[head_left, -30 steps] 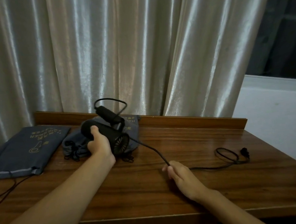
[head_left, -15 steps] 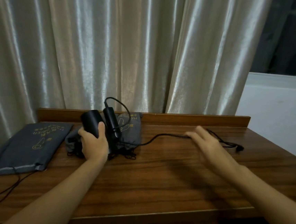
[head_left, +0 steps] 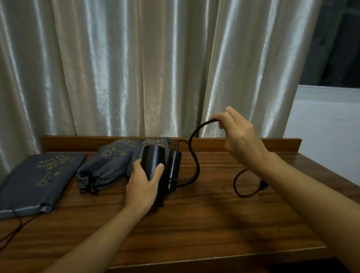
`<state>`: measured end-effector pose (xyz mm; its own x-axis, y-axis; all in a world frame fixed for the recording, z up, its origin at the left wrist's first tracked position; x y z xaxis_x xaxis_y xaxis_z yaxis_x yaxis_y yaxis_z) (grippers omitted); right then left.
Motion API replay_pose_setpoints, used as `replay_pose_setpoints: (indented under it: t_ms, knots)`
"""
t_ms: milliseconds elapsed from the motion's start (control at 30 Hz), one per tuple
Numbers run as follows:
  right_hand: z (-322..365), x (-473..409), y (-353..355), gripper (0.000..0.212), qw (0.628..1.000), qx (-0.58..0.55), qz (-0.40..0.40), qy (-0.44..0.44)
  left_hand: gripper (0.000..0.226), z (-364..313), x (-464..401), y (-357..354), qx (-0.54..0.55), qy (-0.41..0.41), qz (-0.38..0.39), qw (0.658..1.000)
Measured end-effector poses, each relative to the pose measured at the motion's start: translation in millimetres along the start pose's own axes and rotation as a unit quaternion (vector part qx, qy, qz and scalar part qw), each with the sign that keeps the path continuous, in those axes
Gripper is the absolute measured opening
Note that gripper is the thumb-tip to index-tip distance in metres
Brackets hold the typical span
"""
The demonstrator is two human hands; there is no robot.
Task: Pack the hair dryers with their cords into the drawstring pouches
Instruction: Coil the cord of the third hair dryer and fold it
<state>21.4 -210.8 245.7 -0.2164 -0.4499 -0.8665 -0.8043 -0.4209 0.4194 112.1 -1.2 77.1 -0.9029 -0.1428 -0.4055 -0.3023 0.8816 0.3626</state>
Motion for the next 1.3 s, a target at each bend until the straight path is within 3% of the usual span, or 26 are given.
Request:
replay_pose_setpoints:
  t_ms: [167,300,400,533,667,733,800,900,933,1167,1300]
  knots:
    - [36,4,-9,0.026,0.994,-0.014,0.061,0.095,0.038,19,-1,-11,0.175,0.123,-0.042,0.976]
    - [67,6,-3,0.025,0.985,-0.063,0.039,0.154,0.038,23,-3,-11,0.180,0.145,-0.068,0.971]
    - [87,1,-6,0.018,0.978,-0.099,0.033,0.181,0.047,28,1,-19,0.220,0.191,-0.062,0.955]
    - [87,-4,-4,0.019,0.977,-0.154,0.011,0.146,0.069,45,11,-31,0.302,0.323,-0.070,0.894]
    - [86,-17,8,0.017,0.969,-0.218,-0.042,0.112,0.048,44,4,-22,0.212,0.234,-0.069,0.946]
    - [95,-22,12,0.017,0.963,-0.227,-0.058,0.132,0.048,42,4,-23,0.208,0.209,-0.067,0.953]
    - [101,-25,15,0.016,0.959,-0.234,-0.072,0.141,0.060,45,7,-25,0.261,0.256,-0.086,0.927]
    - [93,-25,20,0.018,0.961,-0.236,-0.085,0.117,0.070,59,17,-33,0.354,0.395,-0.125,0.838]
    - [87,-24,21,0.017,0.963,-0.234,-0.083,0.102,0.071,62,20,-34,0.359,0.420,-0.126,0.824]
    - [63,4,-4,0.025,0.980,-0.185,0.058,0.049,0.069,67,23,-37,0.447,0.449,-0.094,0.768]
    - [66,16,-6,0.029,0.968,-0.240,0.063,0.046,0.078,71,25,-32,0.397,0.457,-0.117,0.787]
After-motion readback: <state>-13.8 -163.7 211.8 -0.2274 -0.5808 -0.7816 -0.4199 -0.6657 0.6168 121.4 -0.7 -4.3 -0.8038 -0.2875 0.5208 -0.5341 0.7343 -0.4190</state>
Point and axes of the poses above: each hand's wrist, its own x-axis away from the middle knuckle, its own y-axis out of the back of the hand, z = x × y, the point moved 9 cm from there along -x, towards the middle knuckle, and after that the axes turned 2 degrees about -x, right-handed, at the moved point
